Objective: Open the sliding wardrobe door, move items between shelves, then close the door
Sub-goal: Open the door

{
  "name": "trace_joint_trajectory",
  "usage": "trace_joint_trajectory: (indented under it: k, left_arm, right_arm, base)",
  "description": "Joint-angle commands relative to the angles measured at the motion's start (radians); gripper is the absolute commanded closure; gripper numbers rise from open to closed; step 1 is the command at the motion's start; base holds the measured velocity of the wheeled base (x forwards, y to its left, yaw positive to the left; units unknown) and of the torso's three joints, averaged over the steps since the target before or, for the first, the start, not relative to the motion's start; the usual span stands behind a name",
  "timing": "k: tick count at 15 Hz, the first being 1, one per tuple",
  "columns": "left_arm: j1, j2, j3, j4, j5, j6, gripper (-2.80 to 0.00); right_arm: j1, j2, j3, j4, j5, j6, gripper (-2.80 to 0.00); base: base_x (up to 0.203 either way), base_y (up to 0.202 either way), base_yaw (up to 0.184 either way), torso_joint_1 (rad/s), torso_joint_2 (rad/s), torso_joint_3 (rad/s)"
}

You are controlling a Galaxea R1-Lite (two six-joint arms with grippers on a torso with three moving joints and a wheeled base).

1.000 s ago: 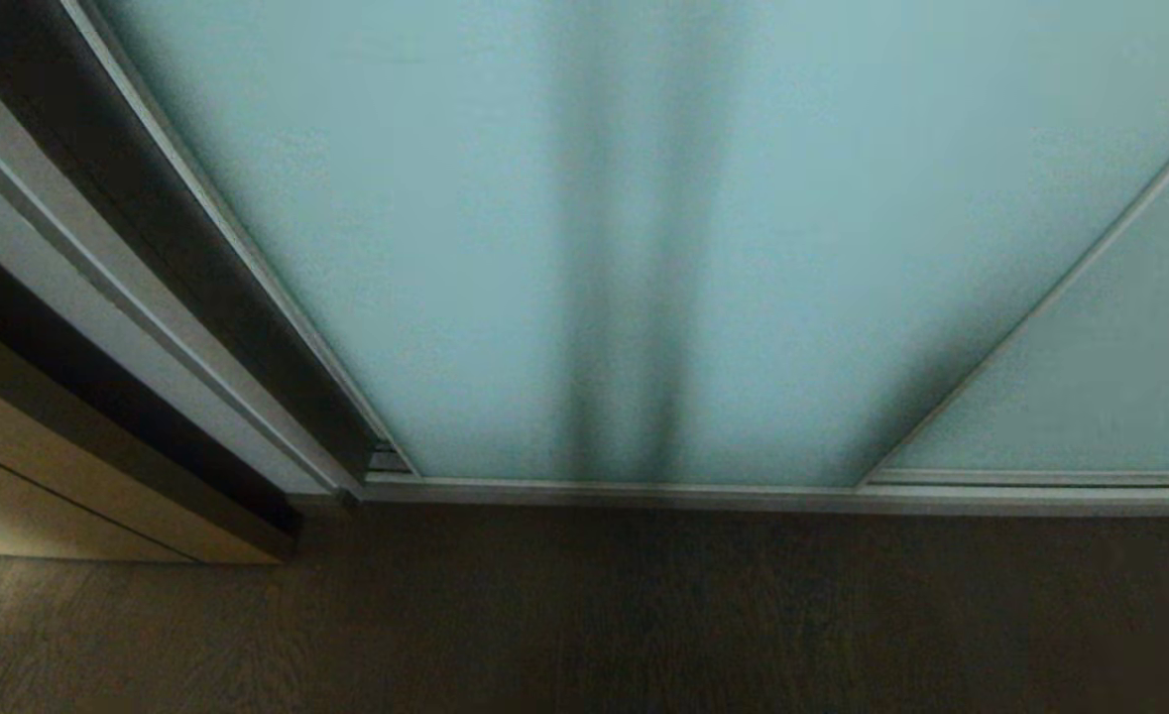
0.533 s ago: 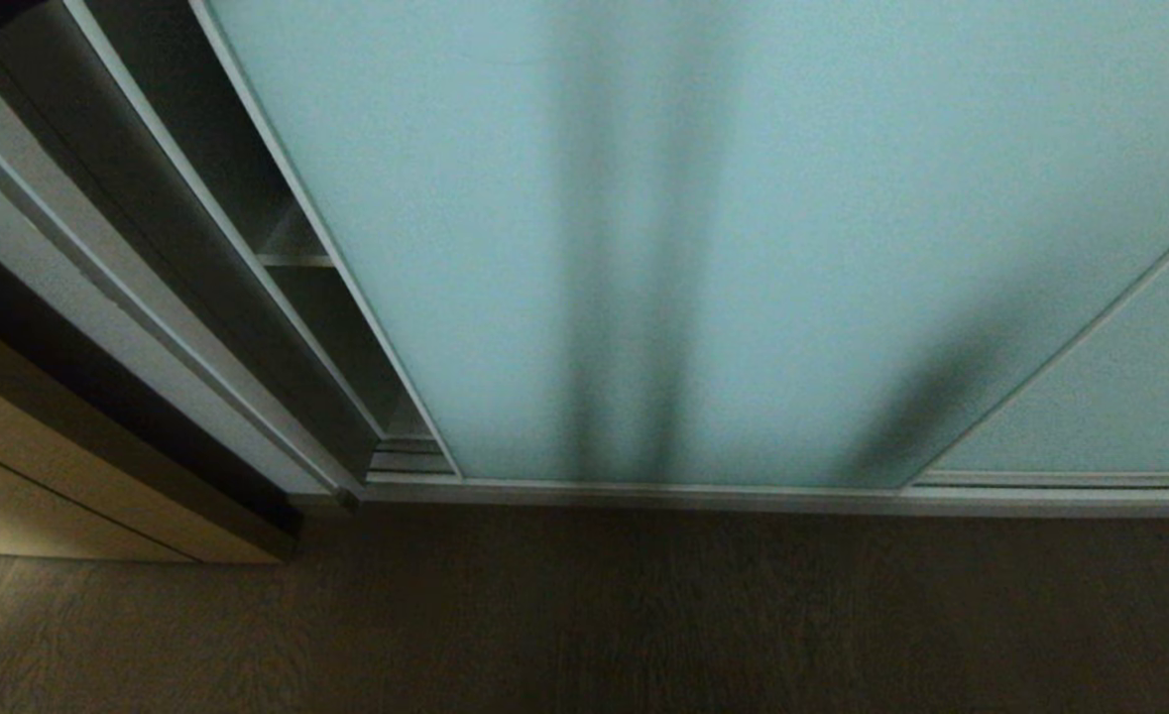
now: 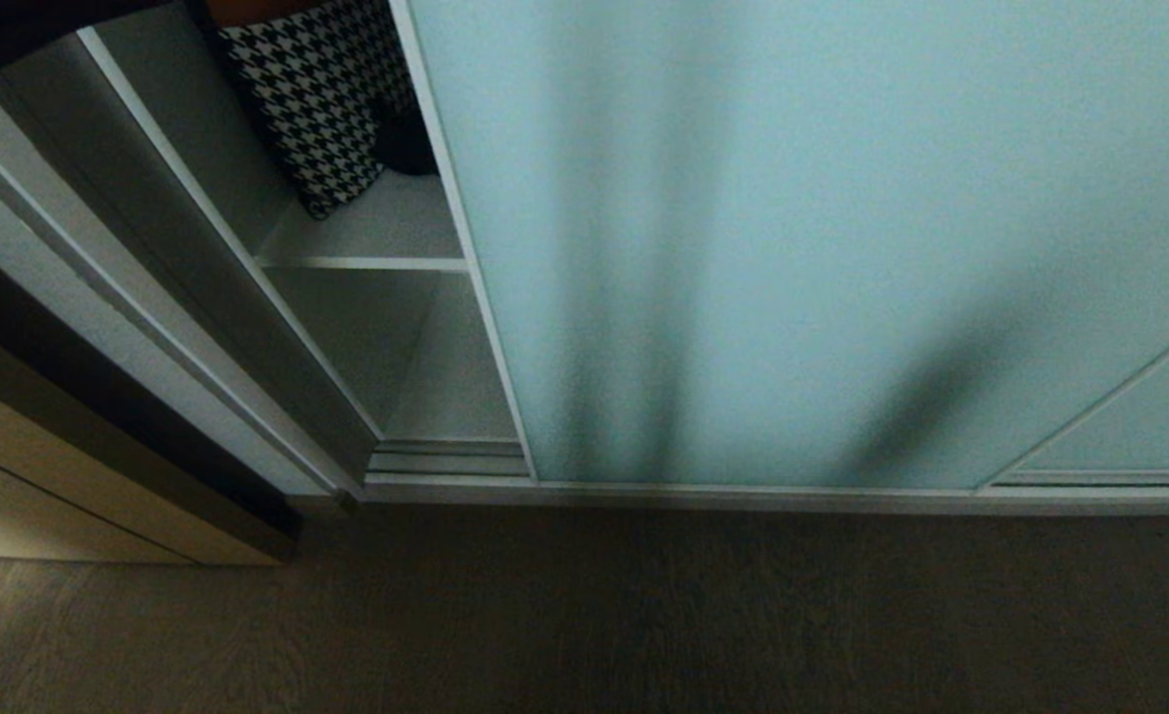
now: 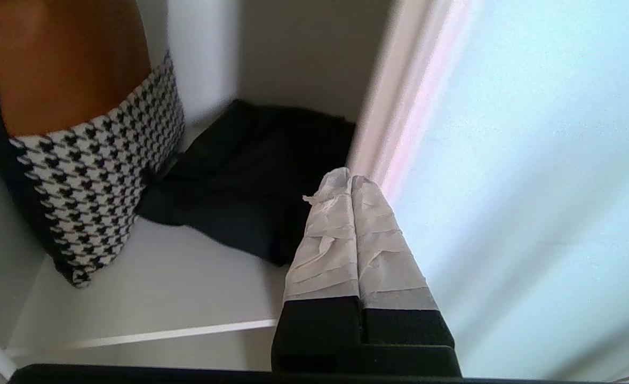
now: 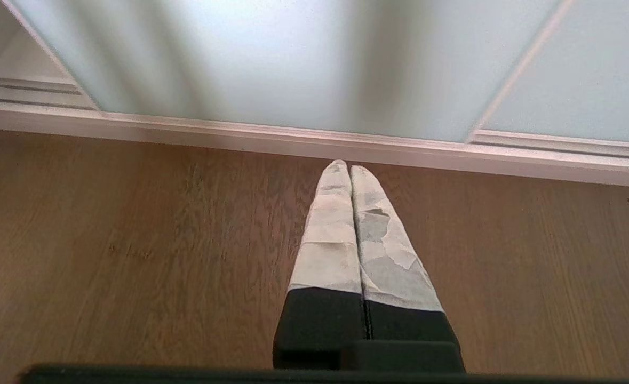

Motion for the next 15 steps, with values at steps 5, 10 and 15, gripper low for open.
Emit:
trace_joint_trajectory:
  k: [5,10,15]
  left_arm:
    - [0.058,-0.114,0.053,0.076,0.157,0.052,0.0]
    - [0.075,-0.29,0.298,0.092,0.34,0.128,0.0]
    - [0.275,-0.604,0.677,0.09,0.401,0.154,0.0]
  right_arm:
    - [0.0,-0.003,0.0,0.0,0.001,0.0,0.0]
    - [0.0,-0.003,0.0,0.0,0.001,-0.002,0.0]
    - [0.0,-0.003,0.0,0.0,0.001,-0.001,0.0]
  base:
    - [0.0,0.0,0.0,0.0,0.0,0.0]
    - [0.0,0.0,0.0,0.0,0.0,0.0]
    - [0.0,0.0,0.0,0.0,0.0,0.0]
